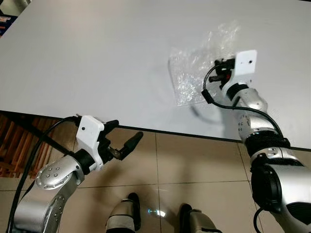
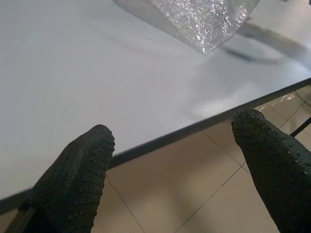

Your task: Picking trash to rubbish bin

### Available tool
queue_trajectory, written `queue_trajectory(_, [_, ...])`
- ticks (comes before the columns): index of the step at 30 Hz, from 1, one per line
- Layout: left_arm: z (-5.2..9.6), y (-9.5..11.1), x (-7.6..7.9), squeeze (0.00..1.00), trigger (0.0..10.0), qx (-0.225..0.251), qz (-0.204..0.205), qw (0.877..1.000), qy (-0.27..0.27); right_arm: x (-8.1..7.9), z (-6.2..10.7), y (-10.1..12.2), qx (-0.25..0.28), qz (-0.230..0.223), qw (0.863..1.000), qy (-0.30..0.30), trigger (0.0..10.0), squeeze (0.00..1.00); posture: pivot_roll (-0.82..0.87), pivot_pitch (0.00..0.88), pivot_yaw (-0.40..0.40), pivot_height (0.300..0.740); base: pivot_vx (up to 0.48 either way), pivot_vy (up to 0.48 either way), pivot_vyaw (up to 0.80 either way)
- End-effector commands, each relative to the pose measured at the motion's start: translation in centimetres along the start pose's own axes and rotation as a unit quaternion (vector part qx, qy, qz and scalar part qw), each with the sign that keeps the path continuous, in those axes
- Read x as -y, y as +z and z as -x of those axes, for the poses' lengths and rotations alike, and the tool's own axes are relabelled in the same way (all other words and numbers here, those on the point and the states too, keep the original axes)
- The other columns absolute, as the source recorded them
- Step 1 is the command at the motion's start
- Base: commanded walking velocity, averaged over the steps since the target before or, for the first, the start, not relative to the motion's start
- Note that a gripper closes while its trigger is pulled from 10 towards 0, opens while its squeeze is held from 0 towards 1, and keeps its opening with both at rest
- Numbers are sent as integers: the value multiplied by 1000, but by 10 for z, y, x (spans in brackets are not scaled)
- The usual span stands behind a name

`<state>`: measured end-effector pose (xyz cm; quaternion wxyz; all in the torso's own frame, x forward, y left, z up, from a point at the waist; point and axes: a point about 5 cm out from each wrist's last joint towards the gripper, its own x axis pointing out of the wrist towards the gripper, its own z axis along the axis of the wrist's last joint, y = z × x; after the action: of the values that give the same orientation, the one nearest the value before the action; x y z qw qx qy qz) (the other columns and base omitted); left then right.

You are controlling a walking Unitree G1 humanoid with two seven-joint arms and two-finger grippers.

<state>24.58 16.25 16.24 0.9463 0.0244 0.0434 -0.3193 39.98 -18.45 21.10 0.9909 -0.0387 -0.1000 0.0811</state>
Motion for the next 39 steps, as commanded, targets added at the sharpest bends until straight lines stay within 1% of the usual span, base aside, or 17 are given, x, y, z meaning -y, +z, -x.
queue_trajectory(1, [-3,0,1,0,10000,3,-3,1000,-2,5,7,1,14,18,1000,2,0,0,142,213,34,740,0,0,0])
queue_trajectory(8, [-19,7,1,0,10000,29,-1,1000,-9,14,34,0,37,53,998,-22,0,0,79,185,41,740,0,0,0])
queue_trajectory(12, [-33,9,4,0,10000,43,0,999,-11,18,55,-3,40,49,997,-54,0,0,12,165,62,740,0,0,0])
queue_trajectory(15, [-36,9,5,0,10000,45,1,999,-12,18,60,-4,40,48,996,-61,0,0,5,163,64,740,0,0,0])
queue_trajectory(18, [-51,8,11,0,10000,56,4,998,-22,19,87,-4,35,47,993,-104,0,0,-70,139,78,740,0,0,0])
queue_trajectory(20, [-54,8,11,0,10000,59,4,998,-23,19,92,-3,34,48,992,-114,0,0,-70,139,78,740,0,0,0])
queue_trajectory(21, [-58,10,11,0,10000,65,5,998,-21,20,99,-3,32,39,990,-132,0,0,-94,133,80,740,0,0,0])
queue_trajectory(22, [-58,10,11,0,10000,65,5,998,-21,20,99,-3,32,39,990,-132,0,0,-94,133,80,740,0,0,0])
queue_trajectory(23, [-63,11,11,0,10000,70,8,997,-15,18,107,-4,30,36,988,-148,0,0,-106,130,82,740,0,0,0])
queue_trajectory(24, [-70,11,8,0,10000,77,14,997,3,9,124,-8,22,24,984,-173,0,0,-141,125,87,740,0,0,0])
queue_trajectory(25, [-70,11,8,0,10000,77,14,997,3,9,124,-8,22,24,984,-173,0,0,-141,125,87,740,0,0,0])
queue_trajectory(27, [-73,9,7,0,10000,77,17,997,13,1,134,-10,16,24,983,-181,0,0,-148,124,88,740,0,0,0])
queue_trajectory(30, [-76,6,10,0,10000,76,16,997,17,-4,144,-11,11,18,981,-195,0,0,-167,120,94,740,0,0,0])
queue_trajectory(32, [-77,5,11,0,10000,76,15,997,18,-4,147,-10,12,17,979,-201,0,0,-169,120,96,740,0,0,0])
queue_trajectory(34, [-78,4,11,0,10000,78,11,996,31,0,157,-6,18,25,976,-216,0,0,-177,116,99,740,0,0,0])
queue_trajectory(35, [-78,4,11,0,10000,78,11,996,31,0,157,-6,18,25,976,-216,0,0,-177,116,99,740,0,0,0])
queue_trajectory(39, [-81,1,7,0,10000,82,2,995,57,2,168,1,15,36,973,-226,0,0,-180,111,101,740,0,0,0])
